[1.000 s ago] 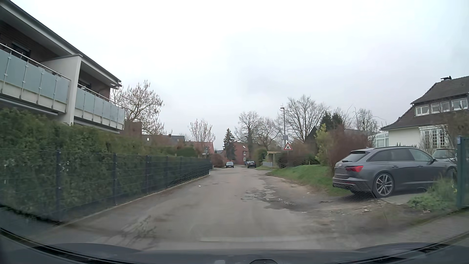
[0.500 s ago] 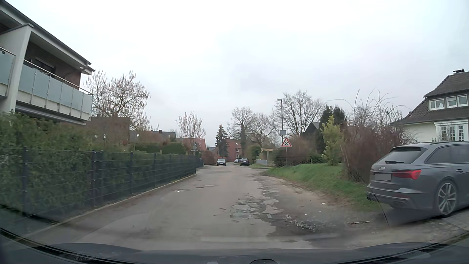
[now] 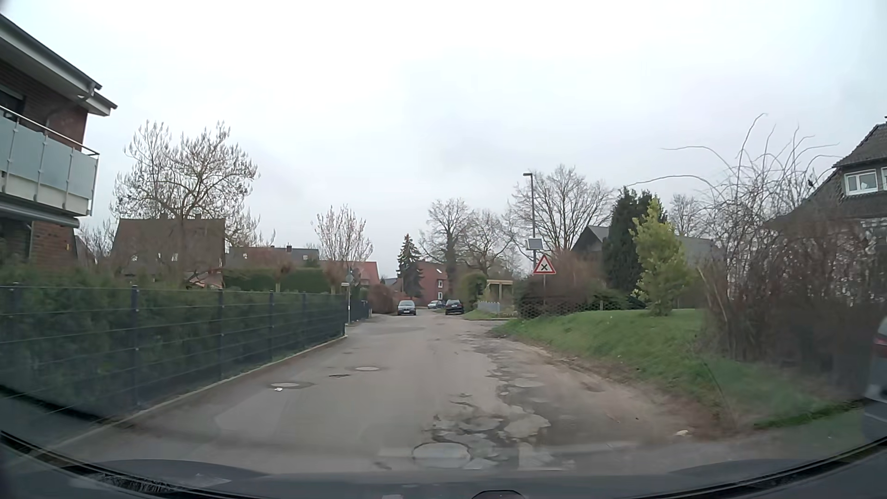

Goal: Follow the waypoints while adhering to traffic rules and regulations

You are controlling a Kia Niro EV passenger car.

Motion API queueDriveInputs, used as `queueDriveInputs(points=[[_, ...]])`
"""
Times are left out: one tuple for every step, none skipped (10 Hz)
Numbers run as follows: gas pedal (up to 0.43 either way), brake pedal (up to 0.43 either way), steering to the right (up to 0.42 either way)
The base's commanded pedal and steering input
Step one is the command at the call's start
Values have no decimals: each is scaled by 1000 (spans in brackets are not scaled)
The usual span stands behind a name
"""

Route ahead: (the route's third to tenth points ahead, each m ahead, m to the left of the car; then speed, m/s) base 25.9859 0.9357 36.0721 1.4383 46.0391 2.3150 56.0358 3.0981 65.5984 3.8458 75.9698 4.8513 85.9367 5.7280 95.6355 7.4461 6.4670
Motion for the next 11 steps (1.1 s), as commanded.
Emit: queueDriveInputs(points=[[138, 0, 4], [138, 0, 3], [138, 0, 3], [138, 0, 3], [138, 0, 1], [138, 0, -1], [138, 0, -2], [138, 0, -1], [138, 0, 3], [138, 0, 4], [138, 0, 0]])
